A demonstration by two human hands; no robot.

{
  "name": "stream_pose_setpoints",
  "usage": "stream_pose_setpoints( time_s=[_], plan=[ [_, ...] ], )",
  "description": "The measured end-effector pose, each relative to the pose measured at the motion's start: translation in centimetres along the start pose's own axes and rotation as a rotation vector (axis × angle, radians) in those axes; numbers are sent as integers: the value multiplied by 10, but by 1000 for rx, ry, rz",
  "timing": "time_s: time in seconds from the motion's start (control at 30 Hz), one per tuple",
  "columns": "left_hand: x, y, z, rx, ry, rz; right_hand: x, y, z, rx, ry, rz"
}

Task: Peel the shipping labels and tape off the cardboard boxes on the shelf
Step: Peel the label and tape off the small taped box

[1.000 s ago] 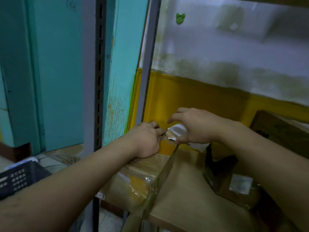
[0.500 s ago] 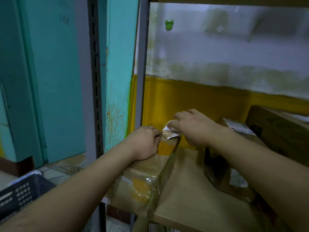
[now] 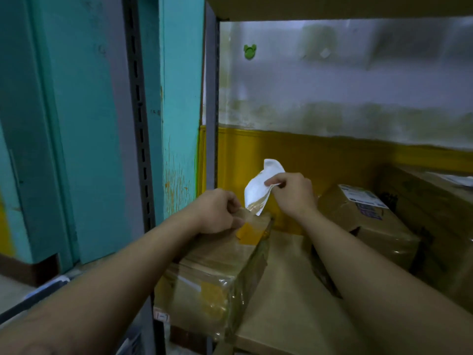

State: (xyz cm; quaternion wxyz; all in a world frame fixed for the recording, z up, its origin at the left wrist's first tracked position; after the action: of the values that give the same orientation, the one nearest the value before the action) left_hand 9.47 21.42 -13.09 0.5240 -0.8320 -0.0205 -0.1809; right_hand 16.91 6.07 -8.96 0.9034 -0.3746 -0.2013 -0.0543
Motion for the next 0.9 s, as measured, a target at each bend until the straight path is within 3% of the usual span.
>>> stream_pose_setpoints(
  time_s=[0.1, 0.23, 0.5, 0.9],
  plan=[
    [13, -3, -9, 115, 10, 61, 5, 13, -20, 141, 135, 76],
    [27, -3, -22, 369, 109, 70, 6, 34, -37, 541, 394, 309],
    [34, 4, -43, 428, 425, 2, 1, 45, -49, 815, 525, 380],
    [39, 13, -62, 572, 614, 32, 3, 56, -58, 812, 585, 375]
  ],
)
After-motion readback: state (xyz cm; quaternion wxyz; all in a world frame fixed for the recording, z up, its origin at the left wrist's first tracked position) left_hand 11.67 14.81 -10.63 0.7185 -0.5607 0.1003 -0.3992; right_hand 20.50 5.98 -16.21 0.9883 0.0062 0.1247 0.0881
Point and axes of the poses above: each hand's wrist, its own x-axis towards the middle knuckle, its own y-axis out of the palm, z = x × y, the point moved 9 cm from there along x, towards the middle knuckle, and after that the axes turned 15 degrees about y, right-handed, at the moved point
